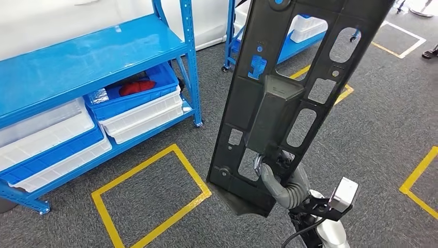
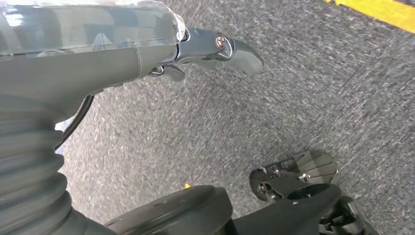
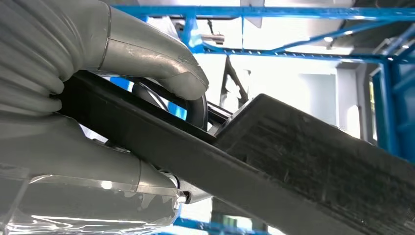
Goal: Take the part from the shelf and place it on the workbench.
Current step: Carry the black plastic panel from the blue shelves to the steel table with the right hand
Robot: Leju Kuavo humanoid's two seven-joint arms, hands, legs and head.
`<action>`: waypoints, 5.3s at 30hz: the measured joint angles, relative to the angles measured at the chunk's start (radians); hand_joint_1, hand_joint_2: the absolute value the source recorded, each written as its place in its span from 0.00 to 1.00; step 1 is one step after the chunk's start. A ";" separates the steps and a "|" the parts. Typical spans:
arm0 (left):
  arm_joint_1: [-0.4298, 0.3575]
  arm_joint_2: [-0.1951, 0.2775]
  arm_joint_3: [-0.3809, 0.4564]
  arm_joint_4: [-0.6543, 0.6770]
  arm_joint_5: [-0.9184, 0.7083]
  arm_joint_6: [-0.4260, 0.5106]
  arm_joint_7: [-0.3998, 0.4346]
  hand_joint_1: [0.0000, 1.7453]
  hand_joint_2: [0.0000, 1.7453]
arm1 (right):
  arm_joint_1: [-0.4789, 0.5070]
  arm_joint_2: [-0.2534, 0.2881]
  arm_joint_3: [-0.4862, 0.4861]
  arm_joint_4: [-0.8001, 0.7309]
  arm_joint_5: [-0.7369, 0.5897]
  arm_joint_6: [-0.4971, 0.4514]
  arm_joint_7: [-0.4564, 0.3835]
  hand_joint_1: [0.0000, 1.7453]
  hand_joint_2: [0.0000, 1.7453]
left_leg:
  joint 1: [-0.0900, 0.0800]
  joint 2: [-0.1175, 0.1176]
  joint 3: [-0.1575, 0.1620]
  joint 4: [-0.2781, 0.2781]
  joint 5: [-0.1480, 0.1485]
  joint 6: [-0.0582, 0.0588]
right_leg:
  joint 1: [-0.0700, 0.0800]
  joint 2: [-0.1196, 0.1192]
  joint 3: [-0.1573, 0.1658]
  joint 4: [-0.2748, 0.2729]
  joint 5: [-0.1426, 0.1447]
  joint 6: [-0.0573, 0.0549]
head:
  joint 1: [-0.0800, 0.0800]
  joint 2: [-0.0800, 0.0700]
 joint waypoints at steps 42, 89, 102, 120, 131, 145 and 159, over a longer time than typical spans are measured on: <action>-0.003 0.019 0.078 0.000 0.091 0.056 -0.041 0.00 1.00 | -0.078 -0.118 -0.052 0.028 0.266 -0.108 -0.053 1.00 1.00 | 0.007 -0.089 -0.105 0.252 -0.111 -0.028 | 0.002 0.121 -0.027 -0.006 0.018 -0.042 | 0.000 0.000; 0.016 0.042 0.045 0.000 0.009 0.014 0.018 0.00 1.00 | 0.037 -0.092 -0.069 0.023 0.221 -0.136 -0.095 1.00 1.00 | -0.003 -0.030 -0.004 -0.017 0.008 0.012 | -0.015 0.038 -0.083 0.140 -0.048 0.018 | 0.000 0.000; 0.017 0.020 0.041 0.000 0.001 -0.020 0.061 0.00 1.00 | 0.037 -0.085 -0.057 -0.001 0.237 -0.120 -0.048 1.00 1.00 | -0.001 -0.086 -0.136 0.295 -0.138 -0.030 | 0.001 0.104 -0.006 -0.010 -0.007 -0.039 | 0.000 0.000; 0.009 -0.001 0.040 0.000 0.002 -0.010 0.066 0.00 1.00 | -0.026 -0.086 -0.031 0.001 0.239 -0.108 -0.023 1.00 1.00 | -0.008 -0.033 -0.021 -0.007 0.011 0.019 | -0.011 0.026 -0.066 0.114 -0.047 0.017 | 0.000 0.000; -0.007 -0.003 0.040 -0.002 0.000 -0.013 0.069 0.00 1.00 | -0.037 -0.085 -0.025 0.003 0.238 -0.105 -0.023 1.00 1.00 | -0.011 -0.083 -0.120 0.261 -0.143 -0.026 | -0.006 0.075 -0.006 -0.015 -0.006 -0.034 | 0.000 0.000; 0.000 -0.012 0.037 -0.002 -0.010 -0.004 0.049 0.00 1.00 | -0.066 -0.085 -0.016 0.009 0.227 -0.106 -0.027 1.00 1.00 | -0.002 -0.097 -0.003 -0.011 -0.003 0.028 | -0.007 0.074 -0.111 0.170 -0.092 0.023 | 0.000 0.000; 0.002 -0.001 0.037 -0.002 -0.008 -0.011 0.063 0.00 1.00 | -0.064 -0.084 -0.011 0.007 0.221 -0.111 -0.030 1.00 1.00 | -0.013 -0.047 -0.018 0.092 -0.096 -0.019 | -0.008 0.031 -0.014 -0.012 -0.004 -0.021 | 0.000 0.000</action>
